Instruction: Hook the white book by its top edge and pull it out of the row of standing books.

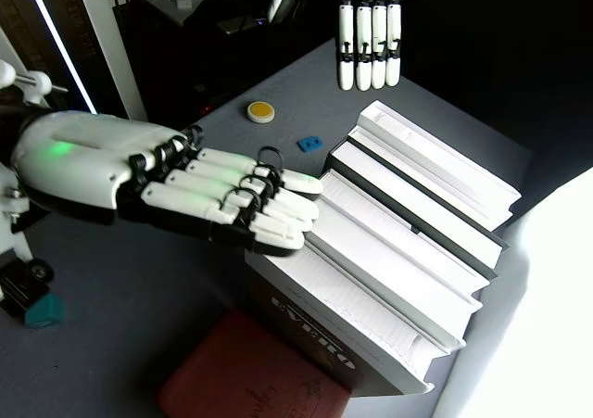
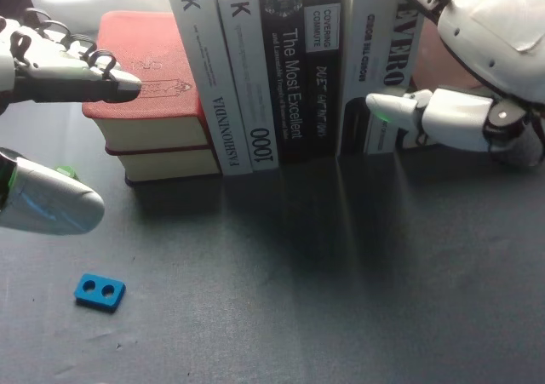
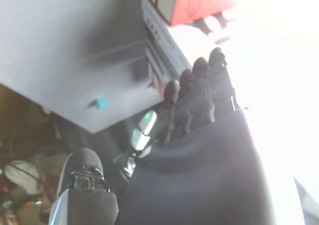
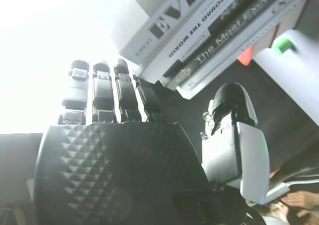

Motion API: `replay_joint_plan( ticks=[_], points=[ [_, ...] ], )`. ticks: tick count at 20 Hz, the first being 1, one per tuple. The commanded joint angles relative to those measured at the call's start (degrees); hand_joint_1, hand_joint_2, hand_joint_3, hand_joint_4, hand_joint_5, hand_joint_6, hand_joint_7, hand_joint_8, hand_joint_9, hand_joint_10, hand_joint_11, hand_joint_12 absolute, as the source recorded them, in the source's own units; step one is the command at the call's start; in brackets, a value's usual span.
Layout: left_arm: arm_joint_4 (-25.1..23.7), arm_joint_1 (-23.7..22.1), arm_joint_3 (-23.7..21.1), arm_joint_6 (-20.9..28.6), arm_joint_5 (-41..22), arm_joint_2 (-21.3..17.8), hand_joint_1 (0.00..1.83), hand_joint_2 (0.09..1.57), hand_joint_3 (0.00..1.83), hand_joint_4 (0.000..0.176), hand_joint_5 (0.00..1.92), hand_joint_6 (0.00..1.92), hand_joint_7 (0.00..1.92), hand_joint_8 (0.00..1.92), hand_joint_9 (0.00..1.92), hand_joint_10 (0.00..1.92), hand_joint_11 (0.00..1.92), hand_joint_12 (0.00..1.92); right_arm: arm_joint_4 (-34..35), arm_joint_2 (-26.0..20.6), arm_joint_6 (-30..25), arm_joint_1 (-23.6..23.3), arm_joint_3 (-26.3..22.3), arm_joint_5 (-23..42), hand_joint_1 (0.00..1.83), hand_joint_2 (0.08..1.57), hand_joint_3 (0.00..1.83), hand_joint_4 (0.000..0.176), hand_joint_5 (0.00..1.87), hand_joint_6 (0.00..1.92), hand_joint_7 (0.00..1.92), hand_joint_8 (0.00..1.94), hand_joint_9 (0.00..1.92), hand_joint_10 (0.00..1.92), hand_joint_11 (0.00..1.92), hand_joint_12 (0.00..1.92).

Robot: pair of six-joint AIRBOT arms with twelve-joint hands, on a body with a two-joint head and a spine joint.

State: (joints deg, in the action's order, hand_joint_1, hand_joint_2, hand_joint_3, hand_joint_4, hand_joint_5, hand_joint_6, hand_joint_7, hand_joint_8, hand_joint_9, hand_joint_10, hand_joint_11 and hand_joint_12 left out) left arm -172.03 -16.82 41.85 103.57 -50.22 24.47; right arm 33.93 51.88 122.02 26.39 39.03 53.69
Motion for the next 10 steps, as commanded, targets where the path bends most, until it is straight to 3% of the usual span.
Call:
replay_joint_plan(
  ticks=[1, 10],
  points=[
    [-0.5, -0.8, -0.1, 0.1, 5.5, 0.0, 0.00, 1.09, 0.01, 0.000, 0.00, 0.00, 0.00, 0.00, 0.00, 0.00, 0.00, 0.00, -2.0, -0.8, 0.9, -0.1, -0.7, 5.0, 0.00, 1.15, 0.00, 0.000, 0.02, 0.01, 0.00, 0.00, 0.00, 0.00, 0.00, 0.00],
    [-0.5, -1.3, -0.3, 0.0, 5.5, 0.0, 0.00, 1.09, 0.01, 0.000, 0.00, 0.00, 0.00, 0.00, 0.00, 0.00, 0.00, 0.00, 1.0, -6.9, 6.1, 2.1, -8.7, 5.0, 0.00, 1.17, 0.01, 0.000, 0.07, 0.02, 0.03, 0.01, 0.00, 0.00, 0.00, 0.00]
  ],
)
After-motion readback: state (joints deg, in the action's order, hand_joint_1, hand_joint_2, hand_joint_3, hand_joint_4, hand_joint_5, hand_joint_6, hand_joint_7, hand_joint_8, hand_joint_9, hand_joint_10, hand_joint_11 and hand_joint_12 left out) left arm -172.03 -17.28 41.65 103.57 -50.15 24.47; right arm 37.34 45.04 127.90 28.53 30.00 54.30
